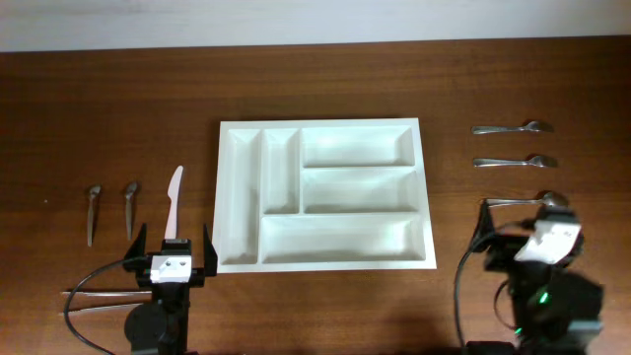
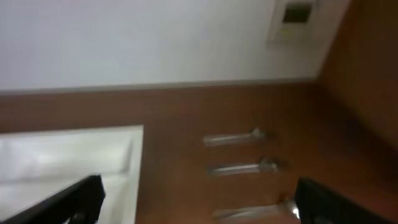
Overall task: Pack container
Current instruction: 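Move the right gripper over the bottom silver spoon on the right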
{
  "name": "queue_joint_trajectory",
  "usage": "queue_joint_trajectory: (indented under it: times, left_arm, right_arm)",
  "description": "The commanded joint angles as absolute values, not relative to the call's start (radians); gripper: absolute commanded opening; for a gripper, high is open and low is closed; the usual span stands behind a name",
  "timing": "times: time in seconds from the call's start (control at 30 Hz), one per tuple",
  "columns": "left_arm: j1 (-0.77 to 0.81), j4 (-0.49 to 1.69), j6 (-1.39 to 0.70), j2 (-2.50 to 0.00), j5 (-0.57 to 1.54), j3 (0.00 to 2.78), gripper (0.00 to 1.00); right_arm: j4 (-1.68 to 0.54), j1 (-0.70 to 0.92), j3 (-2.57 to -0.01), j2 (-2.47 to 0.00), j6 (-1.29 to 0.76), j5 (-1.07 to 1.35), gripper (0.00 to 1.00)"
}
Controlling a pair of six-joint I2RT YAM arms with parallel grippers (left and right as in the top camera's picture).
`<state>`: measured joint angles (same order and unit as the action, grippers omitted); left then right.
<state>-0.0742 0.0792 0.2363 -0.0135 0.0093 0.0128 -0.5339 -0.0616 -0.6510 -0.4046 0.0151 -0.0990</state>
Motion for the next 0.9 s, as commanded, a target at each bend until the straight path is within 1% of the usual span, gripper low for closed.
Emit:
queue_joint_trajectory:
  times: [0.0, 0.1, 0.23, 0.27, 0.37, 0.43, 0.5, 0.53, 0.57, 0.63, 0.67, 0.7, 0.77, 0.87]
  left_arm:
    - [-0.070, 0.083, 0.241, -0.006, 0.003, 0.009, 0.99]
    - [-0.070, 0.083, 0.241, -0.006, 0.003, 0.009, 0.99]
    - [-0.070, 0.083, 0.241, -0.006, 0.003, 0.009, 0.99]
    - [-0.070, 0.083, 0.241, -0.006, 0.003, 0.009, 0.99]
    - [-0.070, 0.083, 0.241, -0.006, 0.003, 0.009, 0.99]
    - [-0.070, 0.083, 0.241, -0.006, 0.003, 0.009, 0.99]
    - [-0.070, 0.083, 0.241, -0.006, 0.003, 0.009, 0.99]
    - [-0.070, 0.083, 0.241, -0.006, 0.003, 0.009, 0.99]
    - [-0.070, 0.083, 0.241, -0.006, 0.003, 0.009, 0.99]
    - [-0.070, 0.083, 0.241, -0.006, 0.003, 0.009, 0.99]
    - [-0.070, 0.083, 0.241, -0.006, 0.003, 0.009, 0.99]
    - [-0.070, 0.083, 0.241, -0.006, 0.003, 0.009, 0.99]
    - [-0.070, 0.083, 0.241, -0.006, 0.003, 0.009, 0.99]
    - [-0.070, 0.083, 0.241, -0.006, 0.003, 0.009, 0.99]
  right_arm:
    - [-0.622, -0.054, -0.876, -0.606, 0.010, -0.154, 0.99]
    - [-0.743, -0.054, -1.084, -0.792, 0.010, -0.094, 0.99]
    - [-0.962, -0.054, -1.263, -0.977, 0.010, 0.127, 0.99]
    - [-0.992, -0.054, -1.282, -1.013, 0.010, 0.131, 0.99]
    - [-0.989, -0.054, -1.306, -1.111, -0.004, 0.062, 0.98]
    - [-0.999, -0.065, -1.320, -1.168, -0.165, -0.062, 0.99]
    - [-1.057, -0.099, -1.331, -1.217, -0.450, -0.238, 0.99]
    - [-1.125, -0.132, -1.335, -1.241, -0.651, -0.315, 0.99]
    - [-1.180, -0.168, -1.335, -1.258, -0.803, -0.333, 0.99]
    - [-1.254, -0.252, -1.334, -1.288, -1.016, -0.294, 0.99]
    - [-1.278, -0.300, -1.334, -1.305, -1.089, -0.248, 0.99]
    - [-1.280, -0.346, -1.334, -1.320, -1.116, -0.194, 0.99]
    - [-1.272, -0.413, -1.334, -1.348, -1.116, -0.124, 0.99]
    - [-1.272, -0.484, -1.334, -1.394, -1.106, -0.116, 0.99]
